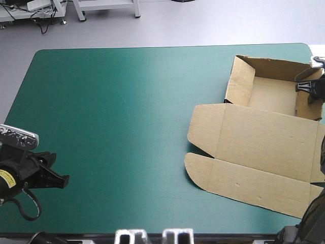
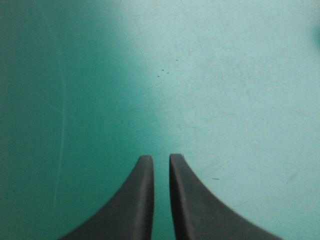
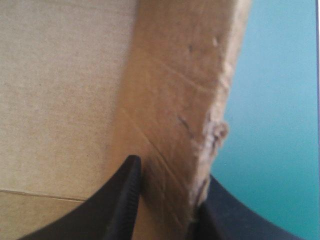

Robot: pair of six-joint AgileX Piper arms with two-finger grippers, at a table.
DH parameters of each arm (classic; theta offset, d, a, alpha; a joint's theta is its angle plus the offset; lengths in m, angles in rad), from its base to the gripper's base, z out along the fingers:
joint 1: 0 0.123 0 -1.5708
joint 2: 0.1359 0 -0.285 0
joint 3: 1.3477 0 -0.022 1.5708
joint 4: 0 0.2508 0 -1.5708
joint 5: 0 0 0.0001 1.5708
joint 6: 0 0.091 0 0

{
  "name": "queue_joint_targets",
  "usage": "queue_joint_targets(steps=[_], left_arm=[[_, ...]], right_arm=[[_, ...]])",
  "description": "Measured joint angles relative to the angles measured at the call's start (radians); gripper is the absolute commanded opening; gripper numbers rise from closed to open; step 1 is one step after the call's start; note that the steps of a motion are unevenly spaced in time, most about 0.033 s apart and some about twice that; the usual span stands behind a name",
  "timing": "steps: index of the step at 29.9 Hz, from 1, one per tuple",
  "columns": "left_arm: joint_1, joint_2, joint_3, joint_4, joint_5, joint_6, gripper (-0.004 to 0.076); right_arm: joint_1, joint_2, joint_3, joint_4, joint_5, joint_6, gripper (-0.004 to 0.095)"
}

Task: Fold the box

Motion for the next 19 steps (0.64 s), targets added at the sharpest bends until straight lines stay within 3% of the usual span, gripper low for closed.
queue_joint_targets(steps=[11, 13, 18, 19], left_arm=[[0.0, 0.0, 0.0, 0.038, 0.0, 0.0, 0.0079], [0.0, 0.0, 0.0, 0.04, 0.0, 0.0, 0.0078], [0.0, 0.0, 0.0, 0.041, 0.0, 0.041, 0.0078], [0.0, 0.0, 0.0, 0.041, 0.0, 0.062, 0.0078]], right_arm=[[0.0, 0.0, -0.036, -0.023, 0.006, 0.028, 0.044], [0.0, -0.012, -0.055, -0.02, 0.006, 0.043, 0.0354], [0.0, -0.103, -0.102, -0.006, 0.011, 0.051, -0.0024], [0.0, -0.134, -0.105, 0.002, 0.012, 0.051, -0.0015]])
